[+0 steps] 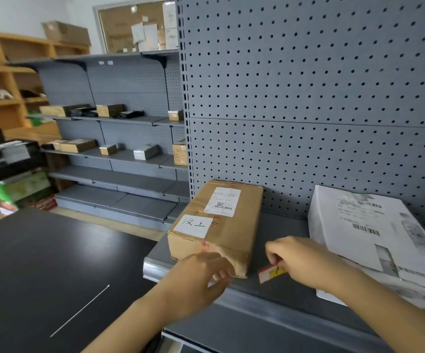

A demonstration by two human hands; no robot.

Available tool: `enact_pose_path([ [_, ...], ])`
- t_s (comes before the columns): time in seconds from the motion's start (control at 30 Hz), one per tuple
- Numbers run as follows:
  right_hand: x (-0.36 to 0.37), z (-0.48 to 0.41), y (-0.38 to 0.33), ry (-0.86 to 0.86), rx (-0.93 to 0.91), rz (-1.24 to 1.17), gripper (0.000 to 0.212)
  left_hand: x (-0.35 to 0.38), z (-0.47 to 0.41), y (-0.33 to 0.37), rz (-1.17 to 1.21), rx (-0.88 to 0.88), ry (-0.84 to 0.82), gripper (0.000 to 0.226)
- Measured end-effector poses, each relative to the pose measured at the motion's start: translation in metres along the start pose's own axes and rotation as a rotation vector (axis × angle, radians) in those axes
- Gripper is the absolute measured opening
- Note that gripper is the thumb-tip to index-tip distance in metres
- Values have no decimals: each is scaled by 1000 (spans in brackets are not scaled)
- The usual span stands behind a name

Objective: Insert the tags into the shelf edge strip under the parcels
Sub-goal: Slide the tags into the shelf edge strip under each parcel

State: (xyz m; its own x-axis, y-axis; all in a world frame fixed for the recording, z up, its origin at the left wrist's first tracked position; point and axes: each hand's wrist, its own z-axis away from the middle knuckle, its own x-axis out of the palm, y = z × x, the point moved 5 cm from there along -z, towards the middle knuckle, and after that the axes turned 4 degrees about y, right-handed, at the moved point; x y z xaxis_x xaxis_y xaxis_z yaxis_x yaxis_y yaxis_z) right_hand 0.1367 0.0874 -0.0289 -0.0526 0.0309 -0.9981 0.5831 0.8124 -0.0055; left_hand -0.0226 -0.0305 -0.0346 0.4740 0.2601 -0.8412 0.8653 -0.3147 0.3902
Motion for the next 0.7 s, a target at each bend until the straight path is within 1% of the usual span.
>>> enact_pose_path([
  [0.1, -7, 11, -13, 95, 23, -36, 21, 1, 18, -22, -9, -67, -3, 11],
  [0.2, -9, 17, -36, 166, 32, -138, 15, 0, 31, -46, -65, -93, -1, 17],
  [0.3, -2, 13, -57, 219, 91, -238, 13, 1, 40, -65, -130, -56, 17, 24],
  [0.47, 20, -1, -85, 252, 197, -369, 17, 13, 42, -95, -218, 22, -30, 32],
  [0.57, 28, -10, -97, 279, 255, -396, 16, 24, 42, -104, -196, 75, -61, 31],
  [0.7, 36, -19, -103, 349, 329, -442, 21, 30, 40, -104, -151, 132, -9, 41],
])
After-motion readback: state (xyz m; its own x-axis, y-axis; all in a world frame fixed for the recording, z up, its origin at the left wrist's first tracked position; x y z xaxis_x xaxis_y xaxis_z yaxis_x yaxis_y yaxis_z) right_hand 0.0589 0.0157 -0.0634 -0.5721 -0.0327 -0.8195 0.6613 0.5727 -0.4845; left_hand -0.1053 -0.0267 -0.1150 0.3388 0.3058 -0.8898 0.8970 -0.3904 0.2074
